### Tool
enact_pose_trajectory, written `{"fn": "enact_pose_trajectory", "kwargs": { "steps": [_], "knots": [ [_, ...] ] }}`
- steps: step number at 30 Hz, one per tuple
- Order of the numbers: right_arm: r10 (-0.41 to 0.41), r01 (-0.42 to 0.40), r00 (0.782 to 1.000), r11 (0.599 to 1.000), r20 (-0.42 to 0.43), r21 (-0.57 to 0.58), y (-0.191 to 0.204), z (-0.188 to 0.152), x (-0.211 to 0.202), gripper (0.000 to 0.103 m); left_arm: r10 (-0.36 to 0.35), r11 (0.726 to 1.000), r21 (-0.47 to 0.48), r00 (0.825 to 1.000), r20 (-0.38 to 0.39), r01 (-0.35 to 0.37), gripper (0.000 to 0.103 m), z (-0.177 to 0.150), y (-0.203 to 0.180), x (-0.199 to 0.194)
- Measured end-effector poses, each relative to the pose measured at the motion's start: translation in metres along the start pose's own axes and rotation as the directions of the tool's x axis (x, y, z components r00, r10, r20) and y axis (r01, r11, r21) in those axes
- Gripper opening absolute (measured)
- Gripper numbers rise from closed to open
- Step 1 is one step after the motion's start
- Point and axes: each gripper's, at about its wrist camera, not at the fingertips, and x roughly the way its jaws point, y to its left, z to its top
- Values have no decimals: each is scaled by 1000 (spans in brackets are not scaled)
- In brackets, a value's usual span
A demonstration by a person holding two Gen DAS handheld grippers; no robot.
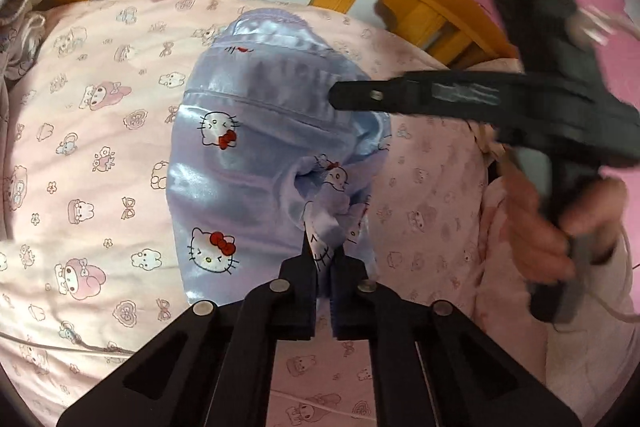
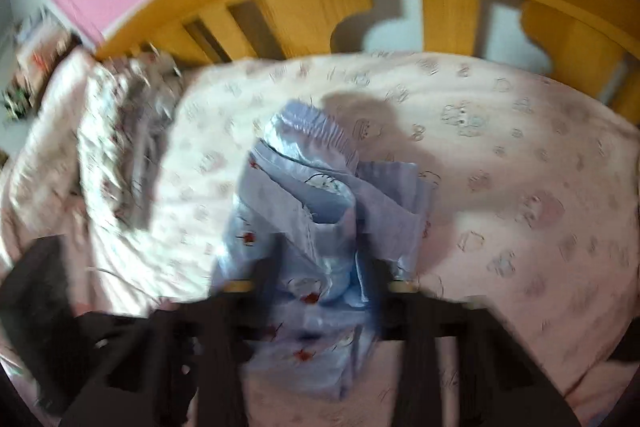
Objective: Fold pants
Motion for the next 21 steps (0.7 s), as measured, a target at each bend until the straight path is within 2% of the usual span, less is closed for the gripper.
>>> {"fn": "enact_pose_trajectory", "kwargs": {
  "steps": [4, 5, 7, 10, 12, 13, 14, 15, 17, 18, 20, 21],
  "knots": [
    [-25, 22, 992, 999, 120, 27, -4, 7, -7, 5, 16, 995, 95, 999, 35, -20, 3, -13, -22, 0],
    [-25, 21, 990, 999, 142, 35, -6, 9, -9, 5, 5, 993, 119, 1000, 13, -7, 3, -16, -28, 5],
    [-12, 3, 981, 999, 194, 46, -11, 18, -14, 5, 31, 991, 130, 999, -29, -27, 3, -21, -33, 17],
    [-6, -3, 977, 999, 213, 42, -14, 31, -9, 5, 44, 990, 133, 998, -36, -39, 4, -27, -38, 26],
    [-14, 6, 976, 999, 218, 39, -16, 36, -5, 5, 77, 983, 171, 997, -31, -71, 4, -31, -44, 29],
    [-24, 14, 977, 999, 211, 48, -18, 37, -4, 5, 96, 978, 191, 995, -28, -88, 10, -33, -47, 30],
    [-26, 13, 977, 998, 210, 63, -21, 36, -6, 5, 106, 974, 204, 994, -24, -99, 19, -35, -50, 29],
    [-23, 7, 977, 997, 211, 78, -23, 36, -9, 5, 105, 972, 213, 994, -22, -98, 25, -38, -52, 27],
    [-26, -1, 977, 992, 212, 124, -31, 31, -24, 5, 90, 969, 229, 996, 3, -88, 45, -44, -56, 18],
    [-27, -1, 978, 991, 209, 132, -33, 28, -31, 11, 90, 968, 235, 996, 27, -93, 49, -49, -57, 10],
    [-21, -7, 974, 992, 224, 124, -36, 16, -45, 46, 90, 967, 234, 994, 65, -103, 60, -54, -56, -4],
    [-44, 15, 969, 992, 245, 122, -37, 10, -52, 74, 98, 968, 223, 992, 79, -113, 64, -56, -52, -11]
  ]
}}
